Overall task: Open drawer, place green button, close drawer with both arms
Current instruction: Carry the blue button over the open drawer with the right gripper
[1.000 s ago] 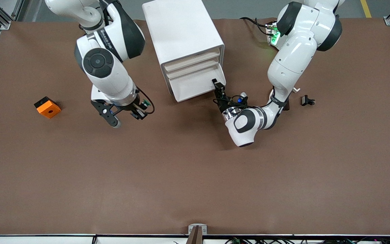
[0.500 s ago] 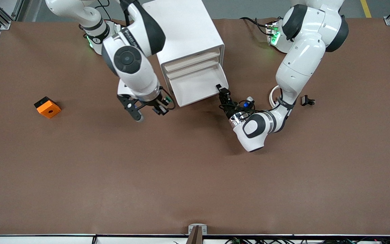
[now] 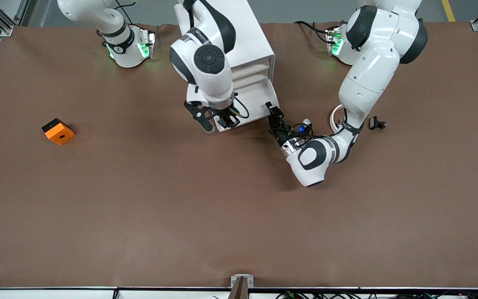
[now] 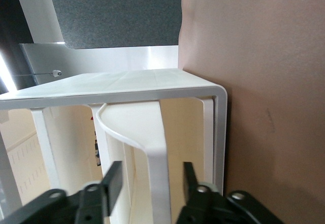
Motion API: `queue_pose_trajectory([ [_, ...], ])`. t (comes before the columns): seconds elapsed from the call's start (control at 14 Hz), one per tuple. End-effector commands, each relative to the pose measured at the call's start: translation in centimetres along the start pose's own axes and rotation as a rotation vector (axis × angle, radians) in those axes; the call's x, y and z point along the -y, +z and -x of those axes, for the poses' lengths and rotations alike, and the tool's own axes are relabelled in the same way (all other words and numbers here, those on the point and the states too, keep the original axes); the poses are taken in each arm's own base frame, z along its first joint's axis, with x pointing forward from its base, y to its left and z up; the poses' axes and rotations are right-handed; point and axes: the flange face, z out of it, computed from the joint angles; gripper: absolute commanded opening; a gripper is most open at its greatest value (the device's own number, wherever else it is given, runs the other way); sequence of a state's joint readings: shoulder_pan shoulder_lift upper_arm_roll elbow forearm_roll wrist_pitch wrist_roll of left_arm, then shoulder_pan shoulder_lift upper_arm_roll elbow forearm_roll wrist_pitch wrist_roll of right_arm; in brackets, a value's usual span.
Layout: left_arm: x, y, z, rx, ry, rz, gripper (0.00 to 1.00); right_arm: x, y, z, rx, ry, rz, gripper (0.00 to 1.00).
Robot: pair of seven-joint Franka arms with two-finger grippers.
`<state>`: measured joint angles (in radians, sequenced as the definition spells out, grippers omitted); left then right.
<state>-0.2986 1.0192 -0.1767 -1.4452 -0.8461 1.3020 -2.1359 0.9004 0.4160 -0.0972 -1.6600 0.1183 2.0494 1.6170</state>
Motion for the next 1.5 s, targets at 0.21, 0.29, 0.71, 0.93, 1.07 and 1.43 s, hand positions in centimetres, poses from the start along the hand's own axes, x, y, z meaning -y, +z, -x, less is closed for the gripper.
queue_pose_trajectory([
  [0.21, 2.2, -3.3, 0.5, -0.038, 0.046, 0.109, 1.00, -0.1, 2.3, 5.7, -0.014, -0.029, 0.013, 0.00],
  [0.29, 3.0, -4.5, 0.6, -0.041, 0.088, 0.143, 1.00, -0.2, 2.8, 6.3, -0.018, -0.038, 0.019, 0.00],
  [0.71, 6.4, -6.3, 0.7, -0.175, 0.318, 0.259, 1.00, -0.5, 6.0, 9.6, -0.050, -0.010, 0.020, 0.00],
  [0.93, 7.3, -7.8, 1.1, -0.243, 0.485, 0.358, 1.00, -0.6, 6.5, 10.7, -0.054, 0.006, 0.017, 0.00],
  [1.07, 8.2, -8.7, 1.5, -0.301, 0.615, 0.427, 1.00, -0.7, 6.8, 11.1, -0.054, 0.010, 0.017, 0.00],
  [1.43, 9.2, -12.0, 1.8, -0.422, 0.858, 0.612, 1.00, -1.0, 8.0, 12.0, -0.074, 0.047, 0.030, 0.00],
])
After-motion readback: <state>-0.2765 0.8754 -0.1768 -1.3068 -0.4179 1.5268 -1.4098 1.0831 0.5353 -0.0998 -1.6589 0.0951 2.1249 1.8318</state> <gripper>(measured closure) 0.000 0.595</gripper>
